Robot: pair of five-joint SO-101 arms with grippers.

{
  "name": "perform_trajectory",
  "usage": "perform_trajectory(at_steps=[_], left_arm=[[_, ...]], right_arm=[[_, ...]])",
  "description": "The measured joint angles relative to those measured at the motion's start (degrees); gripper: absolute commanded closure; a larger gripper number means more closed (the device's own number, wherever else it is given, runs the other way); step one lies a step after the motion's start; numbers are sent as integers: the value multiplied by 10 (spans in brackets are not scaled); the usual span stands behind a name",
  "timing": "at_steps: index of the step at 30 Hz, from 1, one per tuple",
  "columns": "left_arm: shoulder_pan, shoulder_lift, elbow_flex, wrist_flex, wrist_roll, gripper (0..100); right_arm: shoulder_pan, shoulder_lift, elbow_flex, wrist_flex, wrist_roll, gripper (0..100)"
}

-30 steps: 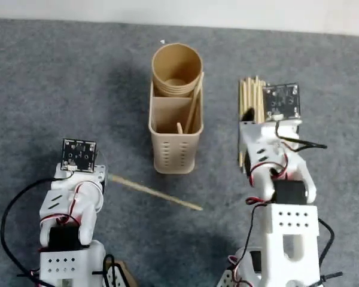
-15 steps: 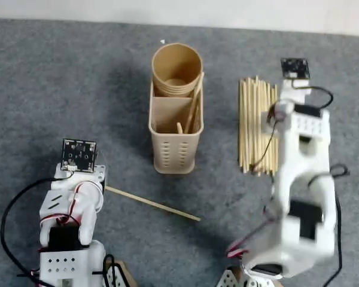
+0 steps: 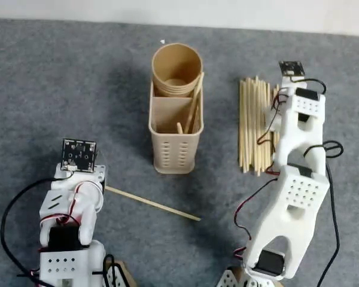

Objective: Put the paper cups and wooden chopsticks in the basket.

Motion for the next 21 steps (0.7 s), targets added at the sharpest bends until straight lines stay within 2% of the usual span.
perform_trajectory(at_steps=[2,6,15,21], left_arm=[[0,0,0,0,0,860],[0,0,0,0,0,860],[0,0,0,0,0,860],[0,0,0,0,0,860]], right_arm=[[0,8,-4,2,7,804],[1,17,-13,-1,10,996],[4,17,-36,52,8,993],[-4,-61,-112,116,-64,993]])
